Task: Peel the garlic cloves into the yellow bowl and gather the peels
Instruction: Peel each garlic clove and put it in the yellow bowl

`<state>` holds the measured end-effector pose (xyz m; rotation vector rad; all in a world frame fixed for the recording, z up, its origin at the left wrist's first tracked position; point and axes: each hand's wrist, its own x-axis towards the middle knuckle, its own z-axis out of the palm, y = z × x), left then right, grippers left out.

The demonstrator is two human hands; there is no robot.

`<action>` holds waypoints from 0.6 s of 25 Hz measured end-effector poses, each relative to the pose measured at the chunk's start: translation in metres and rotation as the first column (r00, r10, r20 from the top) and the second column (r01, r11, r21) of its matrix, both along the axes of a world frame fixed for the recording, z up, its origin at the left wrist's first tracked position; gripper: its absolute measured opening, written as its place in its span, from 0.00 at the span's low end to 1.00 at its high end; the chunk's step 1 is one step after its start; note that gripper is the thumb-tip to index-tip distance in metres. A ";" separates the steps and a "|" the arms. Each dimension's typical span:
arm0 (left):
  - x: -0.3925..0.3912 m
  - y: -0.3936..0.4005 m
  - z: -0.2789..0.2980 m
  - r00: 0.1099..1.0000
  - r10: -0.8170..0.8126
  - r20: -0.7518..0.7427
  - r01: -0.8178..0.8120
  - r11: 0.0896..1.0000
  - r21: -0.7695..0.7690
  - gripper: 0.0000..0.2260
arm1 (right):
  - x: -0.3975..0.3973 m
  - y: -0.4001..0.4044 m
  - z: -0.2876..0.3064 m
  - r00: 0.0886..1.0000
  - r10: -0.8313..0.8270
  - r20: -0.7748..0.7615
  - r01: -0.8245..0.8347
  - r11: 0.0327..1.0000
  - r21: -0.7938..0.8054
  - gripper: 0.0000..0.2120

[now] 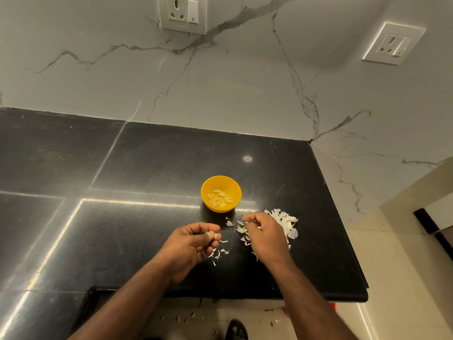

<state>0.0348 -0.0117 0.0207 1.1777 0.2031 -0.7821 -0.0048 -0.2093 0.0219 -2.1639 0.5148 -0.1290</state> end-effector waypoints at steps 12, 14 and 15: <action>0.004 0.002 0.004 1.000 0.007 -0.031 -0.006 1.000 0.014 0.11 | -0.003 0.024 0.005 0.930 0.329 0.163 -0.357 0.915 0.190 0.08; 0.005 0.001 0.004 0.999 0.018 -0.035 -0.017 1.000 0.024 0.11 | -0.005 0.026 0.008 0.927 0.330 0.177 -0.360 0.915 0.181 0.09; 0.006 0.001 0.005 0.999 0.021 -0.035 -0.020 0.999 0.031 0.11 | -0.006 0.027 0.008 0.927 0.330 0.181 -0.360 0.917 0.172 0.09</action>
